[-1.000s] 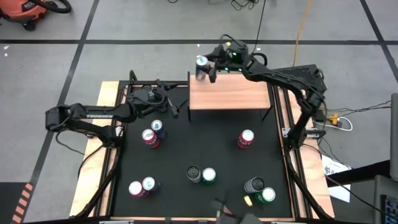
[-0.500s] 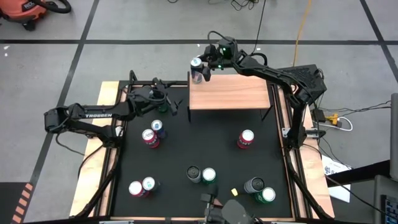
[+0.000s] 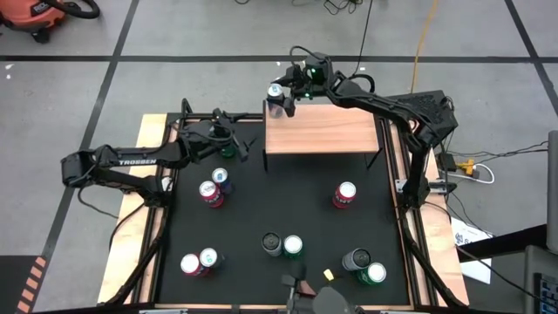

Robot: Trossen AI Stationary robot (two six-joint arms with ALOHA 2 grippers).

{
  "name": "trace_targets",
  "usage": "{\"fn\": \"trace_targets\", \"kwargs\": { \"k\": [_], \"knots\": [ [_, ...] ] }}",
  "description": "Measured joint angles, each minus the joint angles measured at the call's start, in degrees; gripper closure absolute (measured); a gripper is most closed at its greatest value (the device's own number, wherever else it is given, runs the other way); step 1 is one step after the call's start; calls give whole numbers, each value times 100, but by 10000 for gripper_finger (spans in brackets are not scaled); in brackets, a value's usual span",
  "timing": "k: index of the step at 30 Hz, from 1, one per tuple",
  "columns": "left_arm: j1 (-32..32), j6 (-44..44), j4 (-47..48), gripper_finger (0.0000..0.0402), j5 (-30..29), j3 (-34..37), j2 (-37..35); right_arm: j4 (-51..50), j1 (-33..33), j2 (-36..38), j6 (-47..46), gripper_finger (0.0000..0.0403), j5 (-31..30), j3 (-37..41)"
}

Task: Place canned beverage on shelf
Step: Put the bottom left blue soda can on the shelf, then put the top blue soda can on the shelf aligned with the other blue soda can

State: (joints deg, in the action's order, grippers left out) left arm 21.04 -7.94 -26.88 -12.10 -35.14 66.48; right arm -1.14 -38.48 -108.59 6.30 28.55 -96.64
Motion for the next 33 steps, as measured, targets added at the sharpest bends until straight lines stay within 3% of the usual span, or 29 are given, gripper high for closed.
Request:
{"fn": "trace_targets", "kwargs": {
  "k": [7,12,17,22,26,33],
  "knots": [
    [-5,4,825,16,0,2,-638,-323,0,628,-30,105,-235,2],
    [-117,66,1787,16,-13,2,-1197,-1293,39,1364,290,109,-466,22],
    [-463,720,2803,16,-20,2,-1607,-1584,240,2166,335,111,-454,1046],
    [-1110,1422,3812,16,-76,4,-2018,-493,575,3091,66,111,-456,2771],
    [-1759,2212,4499,16,-575,3,-2274,754,865,3714,-224,111,-505,3926],
    [-2575,3820,5982,16,-1579,4,-2272,1800,1192,4074,-410,111,-625,4733]
  ]
}}
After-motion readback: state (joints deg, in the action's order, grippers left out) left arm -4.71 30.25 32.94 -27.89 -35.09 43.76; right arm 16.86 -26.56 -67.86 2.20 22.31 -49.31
